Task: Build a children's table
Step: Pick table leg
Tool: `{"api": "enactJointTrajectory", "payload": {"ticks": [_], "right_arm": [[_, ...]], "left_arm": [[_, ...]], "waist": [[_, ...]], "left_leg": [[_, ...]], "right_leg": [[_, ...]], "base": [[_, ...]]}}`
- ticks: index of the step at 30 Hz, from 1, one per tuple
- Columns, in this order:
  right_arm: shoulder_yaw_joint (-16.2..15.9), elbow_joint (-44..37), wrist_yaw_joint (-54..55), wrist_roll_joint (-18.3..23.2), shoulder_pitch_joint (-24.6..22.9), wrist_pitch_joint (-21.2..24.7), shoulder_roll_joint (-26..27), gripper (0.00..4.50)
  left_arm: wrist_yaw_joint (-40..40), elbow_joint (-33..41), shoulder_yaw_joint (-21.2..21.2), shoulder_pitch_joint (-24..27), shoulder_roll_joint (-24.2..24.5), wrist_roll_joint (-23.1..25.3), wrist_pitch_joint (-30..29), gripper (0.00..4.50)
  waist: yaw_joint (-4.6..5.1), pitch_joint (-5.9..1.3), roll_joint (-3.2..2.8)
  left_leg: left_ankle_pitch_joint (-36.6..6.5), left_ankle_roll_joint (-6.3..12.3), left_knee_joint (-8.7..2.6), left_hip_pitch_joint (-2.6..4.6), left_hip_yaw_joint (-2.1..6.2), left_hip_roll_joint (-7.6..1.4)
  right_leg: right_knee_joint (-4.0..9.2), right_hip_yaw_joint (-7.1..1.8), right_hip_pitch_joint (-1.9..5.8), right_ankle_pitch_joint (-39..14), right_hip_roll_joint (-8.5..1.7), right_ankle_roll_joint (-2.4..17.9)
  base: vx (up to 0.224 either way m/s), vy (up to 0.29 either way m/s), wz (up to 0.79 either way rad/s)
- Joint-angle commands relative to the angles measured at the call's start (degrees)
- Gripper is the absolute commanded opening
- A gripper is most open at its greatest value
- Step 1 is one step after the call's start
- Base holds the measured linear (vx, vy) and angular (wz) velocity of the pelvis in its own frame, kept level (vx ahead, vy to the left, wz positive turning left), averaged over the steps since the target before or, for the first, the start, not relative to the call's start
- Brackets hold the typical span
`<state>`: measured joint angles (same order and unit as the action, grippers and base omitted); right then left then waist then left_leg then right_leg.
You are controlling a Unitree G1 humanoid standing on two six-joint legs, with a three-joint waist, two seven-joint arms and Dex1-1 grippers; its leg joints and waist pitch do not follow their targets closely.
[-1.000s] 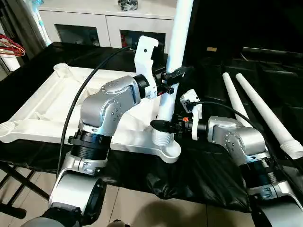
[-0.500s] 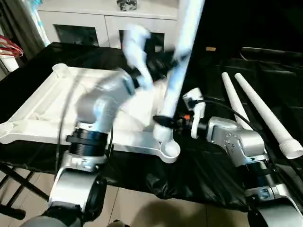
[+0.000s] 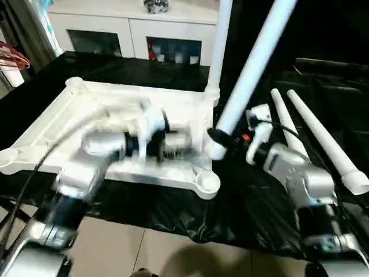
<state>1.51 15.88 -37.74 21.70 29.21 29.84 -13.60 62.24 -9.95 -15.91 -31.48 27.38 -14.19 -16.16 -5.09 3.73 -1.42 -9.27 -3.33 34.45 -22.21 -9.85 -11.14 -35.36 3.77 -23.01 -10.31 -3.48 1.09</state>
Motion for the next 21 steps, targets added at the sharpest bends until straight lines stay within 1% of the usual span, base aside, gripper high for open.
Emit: {"api": "enactJointTrajectory", "payload": {"ticks": [1,2,4,5,6,7,8,10,11,12,13,14,15,16,17,18,19,20,21], "right_arm": [[-0.2,-1.6,-0.3,-0.3,0.2,-0.6,-0.4,1.89],[-0.5,-1.7,-0.6,-0.5,0.1,-0.9,-0.5,1.89],[-1.0,-2.1,-1.2,-0.8,-0.1,-1.0,-0.9,1.89],[-1.4,-2.5,-1.6,-0.8,-0.3,-1.0,-1.1,1.89],[-1.5,-2.9,-1.8,-0.8,-0.5,-0.9,-1.2,1.89],[-1.5,-3.0,-1.8,-0.7,-0.5,-0.9,-1.2,1.89],[-1.6,-3.1,-1.9,-0.7,-0.7,-0.9,-1.3,1.89],[-1.9,-3.6,-2.3,-0.8,-1.0,-0.8,-1.5,1.89],[-2.0,-3.8,-2.4,-0.8,-1.1,-0.8,-1.6,1.89],[-2.2,-3.9,-2.6,-0.9,-1.3,-0.9,-1.7,1.89],[-2.3,-3.9,-2.7,-1.0,-1.4,-0.9,-1.8,1.89],[-2.4,-4.0,-2.7,-1.0,-1.4,-0.9,-1.8,1.89],[-2.6,-4.3,-2.8,-0.9,-1.7,-0.9,-2.0,1.89],[-2.6,-4.5,-2.9,-0.8,-1.8,-0.9,-2.1,1.89],[-2.6,-4.5,-2.9,-0.8,-1.8,-0.9,-2.1,1.89],[-2.7,-4.7,-3.0,-0.8,-2.0,-0.8,-2.1,1.89],[-2.8,-4.9,-3.1,-0.9,-2.2,-0.8,-2.3,1.89],[-2.8,-5.0,-3.2,-0.9,-2.3,-0.8,-2.3,1.89],[-2.9,-5.0,-3.2,-1.0,-2.5,-0.9,-2.4,1.89]], "left_arm": [[2.0,-0.4,-1.4,0.0,1.1,1.6,1.7,2.78],[4.0,-1.7,-3.5,0.9,2.4,3.7,4.2,2.60],[4.9,-3.4,-4.7,1.0,2.7,5.1,6.2,2.60],[4.8,-4.9,-5.3,0.9,2.6,6.3,7.8,2.60],[4.2,-6.2,-5.5,0.6,2.3,7.3,9.0,2.50],[4.2,-6.6,-5.6,0.5,2.2,7.4,9.3,2.26],[4.2,-7.4,-5.8,0.3,2.1,7.8,9.8,2.21],[4.5,-10.4,-6.7,-0.5,2.0,9.4,12.7,2.20],[4.6,-11.8,-7.1,-0.9,2.2,10.1,13.5,2.12],[4.7,-13.8,-7.6,-1.6,2.3,11.0,14.9,1.92],[4.9,-14.8,-7.8,-2.0,2.5,11.5,15.5,1.92],[5.1,-15.8,-7.9,-2.3,2.5,11.7,16.0,1.77],[6.0,-17.9,-7.8,-3.1,2.5,12.1,17.2,1.75],[6.6,-19.1,-7.7,-3.6,2.4,12.2,17.6,1.65],[6.6,-19.1,-7.7,-3.6,2.4,12.2,17.6,1.51],[7.1,-20.0,-7.6,-4.0,2.3,12.2,17.8,1.51],[7.6,-21.5,-7.6,-4.6,2.3,12.7,18.5,1.36],[7.7,-21.8,-7.6,-4.7,2.2,12.8,18.6,1.36],[7.9,-22.8,-7.6,-5.2,2.1,13.0,19.1,1.31]], "waist": [[0.04,-4.54,0.05],[0.11,-4.45,0.10],[0.27,-4.40,0.11],[0.28,-4.45,0.07],[0.27,-4.44,0.07],[0.25,-4.49,0.09],[0.25,-4.55,0.05],[0.22,-4.63,0.06],[0.18,-4.69,-0.18],[0.19,-4.62,-0.21],[0.17,-4.68,-0.13],[0.17,-4.66,-0.12],[0.05,-4.75,-0.50],[0.09,-4.69,-0.43],[0.10,-4.74,-0.39],[0.08,-4.73,-0.45],[0.07,-4.76,-0.58],[0.09,-4.67,-0.46],[0.07,-4.70,-0.54]], "left_leg": [[-11.1,-1.07,-4.03,1.35,0.43,-1.76],[-11.6,-1.22,-4.06,1.35,0.40,-1.71],[-12.2,-1.49,-4.12,1.36,0.42,-1.65],[-12.2,-1.63,-4.12,1.42,0.46,-1.73],[-12.2,-1.55,-4.08,1.43,0.42,-1.69],[-12.1,-1.55,-4.04,1.42,0.40,-1.70],[-11.9,-1.46,-4.03,1.41,0.42,-1.73],[-11.3,-1.22,-4.00,1.37,0.45,-1.70],[-11.2,-1.27,-3.96,1.40,0.49,-1.75],[-11.3,-1.06,-3.94,1.36,0.43,-1.62],[-11.4,-1.14,-3.92,1.39,0.43,-1.60],[-11.6,-1.27,-3.97,1.40,0.44,-1.69],[-11.6,-1.39,-3.91,1.47,0.50,-1.71],[-11.9,-1.39,-3.95,1.50,0.44,-1.72],[-12.1,-1.53,-3.95,1.48,0.46,-1.71],[-12.2,-1.59,-3.96,1.47,0.52,-1.73],[-12.3,-1.69,-3.93,1.46,0.54,-1.73],[-12.5,-1.55,-3.94,1.46,0.46,-1.67],[-12.5,-1.58,-3.95,1.45,0.51,-1.69]], "right_leg": [[4.02,-2.78,2.87,-12.0,-4.36,9.8],[4.10,-2.82,2.83,-13.0,-4.35,9.6],[4.16,-2.88,2.81,-14.5,-4.23,8.7],[4.19,-2.91,2.80,-14.4,-4.31,8.7],[4.28,-2.92,2.74,-14.4,-4.28,8.7],[4.21,-2.95,2.78,-14.0,-4.29,8.7],[4.16,-2.96,2.80,-13.7,-4.31,8.8],[4.08,-2.90,2.82,-12.3,-4.25,9.1],[3.85,-2.90,2.81,-11.4,-4.29,9.6],[4.15,-2.90,2.74,-11.5,-4.15,9.4],[4.01,-2.90,2.83,-11.2,-4.21,9.5],[3.96,-2.90,2.82,-11.3,-4.28,9.6],[3.91,-2.90,2.81,-10.9,-4.35,10.0],[4.05,-2.88,2.72,-11.0,-4.25,10.1],[3.95,-2.88,2.84,-10.6,-4.29,10.4],[3.90,-2.86,2.87,-10.6,-4.36,10.5],[3.82,-2.85,2.91,-10.5,-4.40,10.8],[4.06,-2.86,2.85,-10.8,-4.33,10.7],[3.97,-2.86,2.91,-10.7,-4.32,10.8]], "base": [[0.000,0.000,0.00],[0.000,0.000,0.00],[0.000,0.000,0.00],[0.000,0.000,0.00],[0.000,0.000,0.00],[0.000,0.000,0.00],[0.000,0.000,0.00],[0.000,0.000,0.00],[0.000,0.000,0.00],[0.000,0.000,0.00],[0.000,0.000,0.00],[0.000,0.000,0.00],[0.000,0.000,0.00],[0.000,0.000,0.00],[0.000,0.000,0.00],[0.000,0.000,0.00],[0.000,0.000,0.00],[0.000,0.000,0.00],[0.000,0.000,0.00]]}}
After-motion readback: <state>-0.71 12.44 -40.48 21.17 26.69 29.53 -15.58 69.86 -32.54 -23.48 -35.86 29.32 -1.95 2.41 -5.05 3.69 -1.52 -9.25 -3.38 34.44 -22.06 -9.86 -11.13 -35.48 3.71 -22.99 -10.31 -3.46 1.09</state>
